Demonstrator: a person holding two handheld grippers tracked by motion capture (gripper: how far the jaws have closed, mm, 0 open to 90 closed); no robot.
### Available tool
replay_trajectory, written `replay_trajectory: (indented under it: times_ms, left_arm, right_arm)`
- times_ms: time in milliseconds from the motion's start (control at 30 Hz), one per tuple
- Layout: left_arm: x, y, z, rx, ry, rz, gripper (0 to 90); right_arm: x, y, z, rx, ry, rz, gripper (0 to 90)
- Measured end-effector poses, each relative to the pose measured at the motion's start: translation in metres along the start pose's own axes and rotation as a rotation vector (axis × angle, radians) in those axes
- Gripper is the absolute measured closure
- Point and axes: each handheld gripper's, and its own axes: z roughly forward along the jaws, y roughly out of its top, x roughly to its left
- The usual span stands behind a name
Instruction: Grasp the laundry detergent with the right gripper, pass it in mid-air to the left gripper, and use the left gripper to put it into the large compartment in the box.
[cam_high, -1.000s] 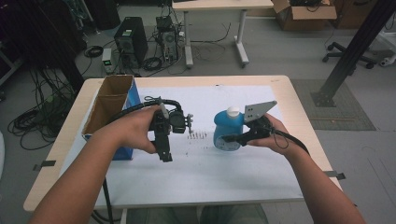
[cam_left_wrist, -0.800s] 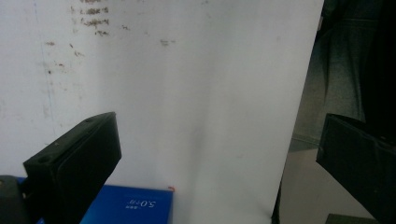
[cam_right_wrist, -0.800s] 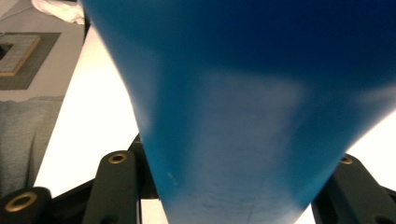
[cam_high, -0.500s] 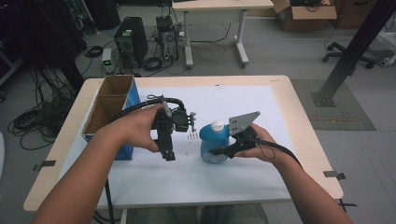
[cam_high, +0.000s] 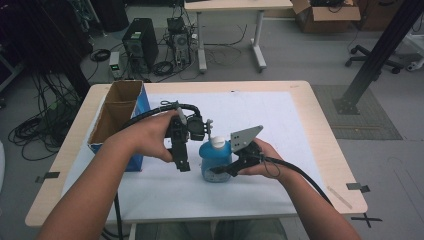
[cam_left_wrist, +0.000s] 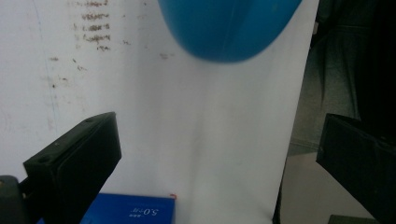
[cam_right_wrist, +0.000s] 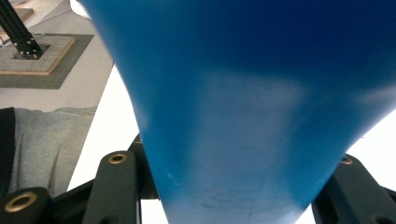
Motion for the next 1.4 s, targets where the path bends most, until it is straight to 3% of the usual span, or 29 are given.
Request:
replay_trajectory:
  times_ms: [767,1400]
  left_arm:
    - [-0.007,0.007,0.000,-0.001,-0.007,0.020,0.2]
    - [-0.007,0.011,0.003,0.012,0.000,0.033,0.2]
  right_arm:
    - [0.008,0.019,0.048,-0.029,0.041,0.026,45.9]
    - [0.009,0.026,0.052,-0.043,0.028,0.041,45.8]
